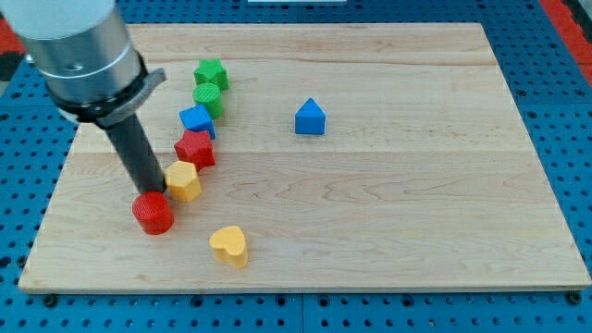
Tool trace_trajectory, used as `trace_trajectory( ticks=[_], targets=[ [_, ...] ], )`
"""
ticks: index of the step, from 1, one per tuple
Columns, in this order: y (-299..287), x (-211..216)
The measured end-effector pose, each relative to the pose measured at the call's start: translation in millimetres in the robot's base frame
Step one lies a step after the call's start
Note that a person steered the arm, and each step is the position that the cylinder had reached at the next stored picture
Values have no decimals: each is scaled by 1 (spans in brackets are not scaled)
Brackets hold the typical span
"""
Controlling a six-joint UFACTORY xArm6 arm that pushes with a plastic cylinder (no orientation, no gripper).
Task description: Nudge the red circle below the hexagon
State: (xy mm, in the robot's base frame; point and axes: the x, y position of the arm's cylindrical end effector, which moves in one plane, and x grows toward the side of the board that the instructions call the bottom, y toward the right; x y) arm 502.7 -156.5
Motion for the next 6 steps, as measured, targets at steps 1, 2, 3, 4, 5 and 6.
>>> trace_trajectory(
  ticks=[1, 2, 3, 4, 5, 6],
  targets=[
    [11, 0],
    [-40, 1],
    [-76, 31],
    [-71, 45],
    [-53, 45],
    [-30, 44]
  ],
)
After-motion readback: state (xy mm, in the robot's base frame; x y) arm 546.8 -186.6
